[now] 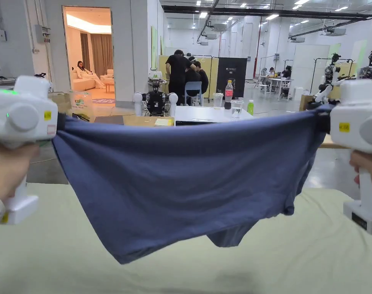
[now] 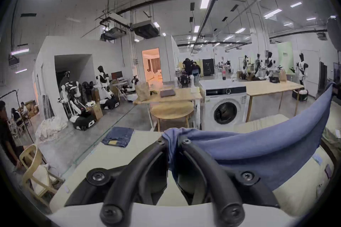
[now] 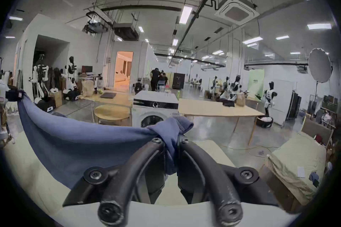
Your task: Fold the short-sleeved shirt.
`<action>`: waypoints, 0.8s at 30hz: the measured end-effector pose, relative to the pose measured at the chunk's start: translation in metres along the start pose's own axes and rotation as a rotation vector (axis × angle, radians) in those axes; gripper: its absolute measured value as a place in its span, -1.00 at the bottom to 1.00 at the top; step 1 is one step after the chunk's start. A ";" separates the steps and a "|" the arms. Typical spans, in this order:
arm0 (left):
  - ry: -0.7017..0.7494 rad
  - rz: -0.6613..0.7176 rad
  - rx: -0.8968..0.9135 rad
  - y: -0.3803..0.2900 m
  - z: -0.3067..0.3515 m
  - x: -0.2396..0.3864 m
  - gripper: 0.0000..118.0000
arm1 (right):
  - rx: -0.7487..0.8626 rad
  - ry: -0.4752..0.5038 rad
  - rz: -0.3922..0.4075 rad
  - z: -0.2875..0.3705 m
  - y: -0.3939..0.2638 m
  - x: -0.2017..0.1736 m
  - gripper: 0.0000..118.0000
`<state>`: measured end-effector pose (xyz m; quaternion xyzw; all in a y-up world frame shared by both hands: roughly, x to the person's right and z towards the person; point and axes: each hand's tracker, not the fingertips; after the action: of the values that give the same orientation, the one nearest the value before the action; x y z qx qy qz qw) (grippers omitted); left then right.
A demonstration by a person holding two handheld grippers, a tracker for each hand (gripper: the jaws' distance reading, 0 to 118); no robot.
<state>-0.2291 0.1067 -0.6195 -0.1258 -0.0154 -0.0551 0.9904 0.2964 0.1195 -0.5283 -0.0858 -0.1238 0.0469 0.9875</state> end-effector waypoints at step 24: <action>-0.185 0.007 -0.463 -0.313 0.166 0.000 -0.97 | -0.373 0.027 0.101 0.165 -0.308 0.021 -0.86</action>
<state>-0.2669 -0.1523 -0.3812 -0.3539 -0.0924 -0.0420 0.9297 0.2965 -0.1544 -0.3097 -0.2740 -0.1124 0.0716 0.9524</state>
